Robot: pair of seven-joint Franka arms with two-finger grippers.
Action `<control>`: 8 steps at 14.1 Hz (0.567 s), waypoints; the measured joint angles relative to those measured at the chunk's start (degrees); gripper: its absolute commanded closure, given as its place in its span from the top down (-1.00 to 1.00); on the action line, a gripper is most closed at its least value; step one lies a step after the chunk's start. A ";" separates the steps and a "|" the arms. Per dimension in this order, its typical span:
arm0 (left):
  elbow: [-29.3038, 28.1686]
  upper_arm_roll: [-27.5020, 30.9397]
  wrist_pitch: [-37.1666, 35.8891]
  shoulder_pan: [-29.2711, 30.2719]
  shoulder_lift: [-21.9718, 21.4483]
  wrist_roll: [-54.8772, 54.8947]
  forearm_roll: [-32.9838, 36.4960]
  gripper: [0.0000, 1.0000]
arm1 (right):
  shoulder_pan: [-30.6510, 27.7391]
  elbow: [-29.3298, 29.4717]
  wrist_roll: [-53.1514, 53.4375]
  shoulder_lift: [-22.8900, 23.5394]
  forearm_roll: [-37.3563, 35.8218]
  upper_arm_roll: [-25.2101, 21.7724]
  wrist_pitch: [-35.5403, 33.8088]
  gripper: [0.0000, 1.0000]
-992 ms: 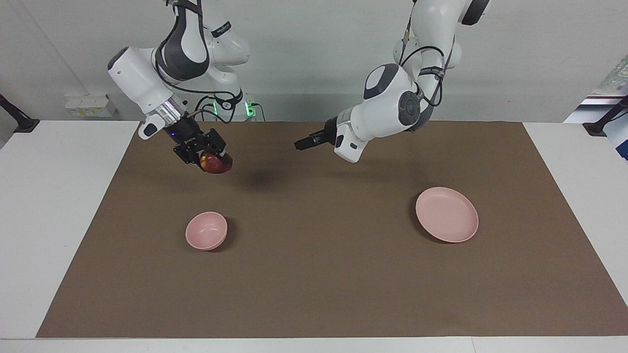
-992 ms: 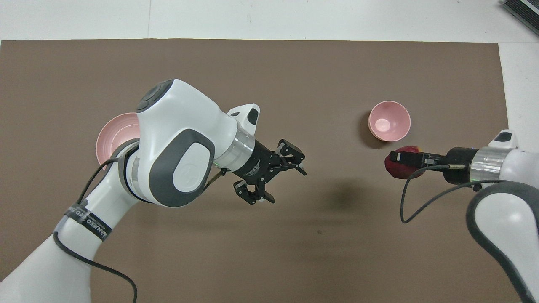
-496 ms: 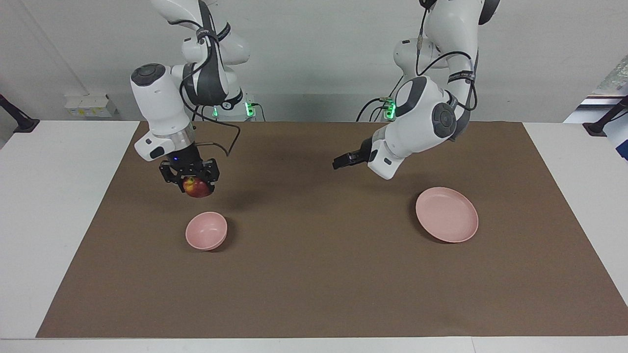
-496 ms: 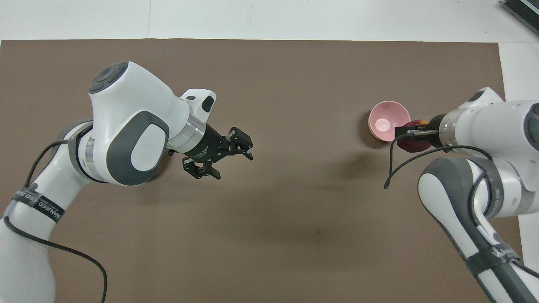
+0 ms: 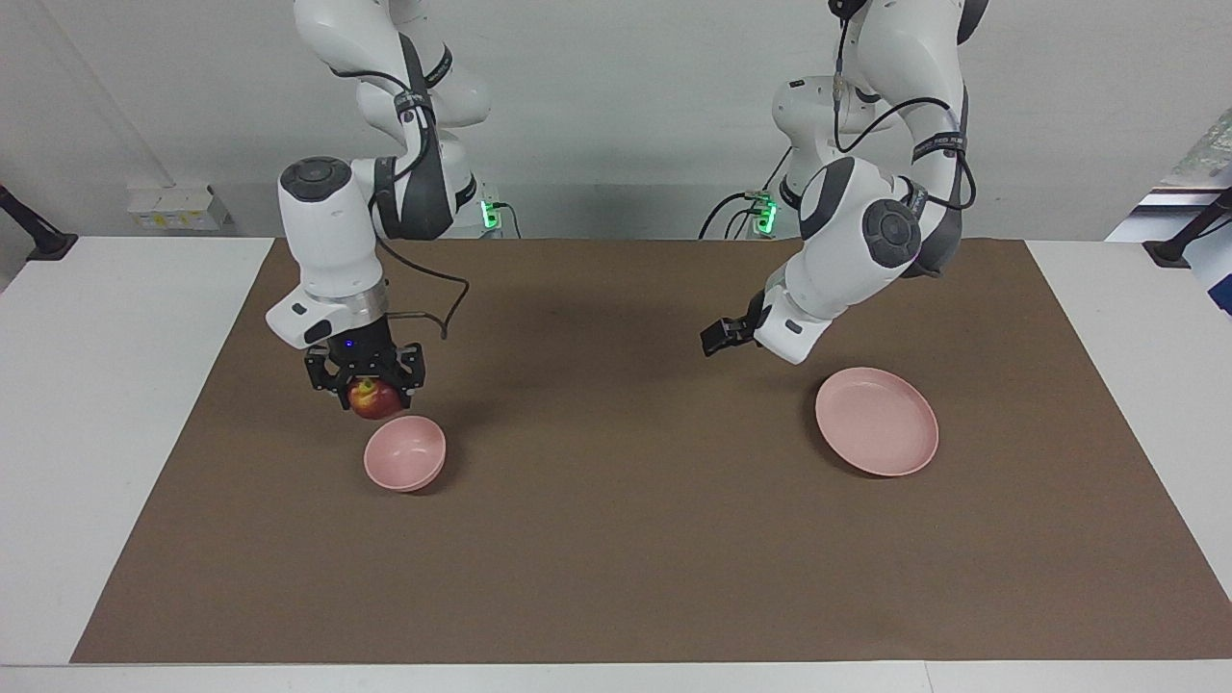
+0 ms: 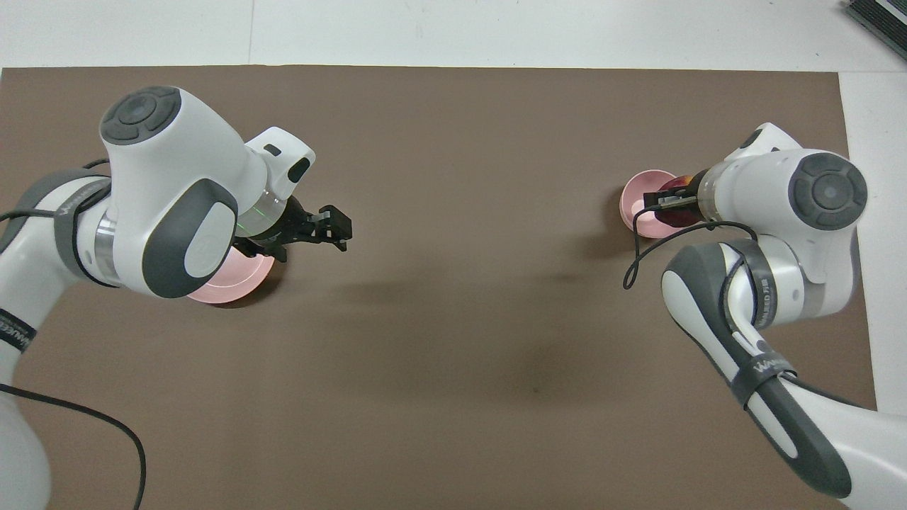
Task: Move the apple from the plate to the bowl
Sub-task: 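Lower the apple into the pink bowl and open the right gripper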
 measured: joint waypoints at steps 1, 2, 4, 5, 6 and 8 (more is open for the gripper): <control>0.03 0.01 0.41 0.99 0.00 3.37 1.99 1.00 | 0.56 0.03 0.07 0.59 -0.02 0.01 1.10 -1.00; 0.08 0.03 0.88 1.60 -0.01 5.87 3.54 1.00 | 0.93 0.04 0.14 0.99 -0.12 0.01 2.01 -1.00; 0.21 0.05 1.68 3.23 -0.18 12.67 5.26 1.00 | 1.01 0.02 0.20 2.10 -1.15 -0.04 3.76 -1.00; 0.26 0.06 1.78 4.31 -0.36 16.83 5.46 1.00 | 0.89 0.02 0.27 2.68 -2.34 -0.14 4.54 -1.00; 0.35 0.06 1.79 5.59 -0.53 20.69 5.48 1.00 | 0.71 0.02 0.34 3.10 -4.32 -0.27 5.07 -1.00; 0.47 0.08 1.85 7.87 -0.76 25.12 5.48 1.00 | 0.12 0.00 0.81 3.52 -8.68 -0.33 5.54 -1.00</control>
